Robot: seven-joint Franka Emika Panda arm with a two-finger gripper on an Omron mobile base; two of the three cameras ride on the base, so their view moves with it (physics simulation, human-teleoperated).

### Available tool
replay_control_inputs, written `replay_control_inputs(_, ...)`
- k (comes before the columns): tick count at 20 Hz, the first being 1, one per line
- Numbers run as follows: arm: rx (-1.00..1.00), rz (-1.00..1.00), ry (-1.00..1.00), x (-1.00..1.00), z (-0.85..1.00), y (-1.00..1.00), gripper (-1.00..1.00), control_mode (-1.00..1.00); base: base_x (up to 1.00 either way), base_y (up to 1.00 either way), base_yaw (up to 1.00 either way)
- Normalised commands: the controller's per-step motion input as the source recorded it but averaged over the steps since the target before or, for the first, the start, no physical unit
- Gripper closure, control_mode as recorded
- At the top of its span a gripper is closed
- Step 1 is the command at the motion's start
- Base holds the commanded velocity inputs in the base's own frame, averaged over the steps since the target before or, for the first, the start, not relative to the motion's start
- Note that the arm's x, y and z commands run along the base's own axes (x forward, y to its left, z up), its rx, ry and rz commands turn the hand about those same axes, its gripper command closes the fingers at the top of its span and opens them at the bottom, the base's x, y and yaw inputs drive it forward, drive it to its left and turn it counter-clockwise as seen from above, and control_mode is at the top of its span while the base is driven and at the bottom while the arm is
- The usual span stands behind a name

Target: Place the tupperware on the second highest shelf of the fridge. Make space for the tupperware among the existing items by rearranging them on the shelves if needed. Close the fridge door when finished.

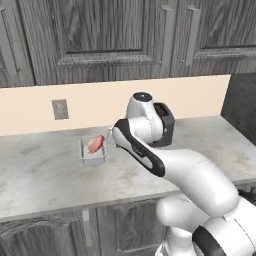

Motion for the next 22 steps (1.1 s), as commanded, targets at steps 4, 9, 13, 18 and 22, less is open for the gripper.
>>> replay_control_inputs(4, 0.14, 0.0, 0.12, 0.7, -0.32, 0.06, -1.0, -1.0, 0.0, 0.0, 0.0)
replay_control_inputs(9, 0.09, 0.0, 0.12, 0.69, -0.35, 0.14, -1.0, -1.0, 0.0, 0.0, 0.0)
replay_control_inputs(13, 0.0, 0.0, 0.06, 0.62, -0.34, 0.39, -1.0, -1.0, 0.0, 0.0, 0.0)
replay_control_inputs(18, 0.0, 0.0, 0.02, 0.51, -0.37, 0.35, -1.0, -1.0, 0.0, 0.0, 0.0)
replay_control_inputs(22, 0.0, 0.0, 0.0, 0.34, -0.42, 0.3, -1.0, -1.0, 0.0, 0.0, 0.0)
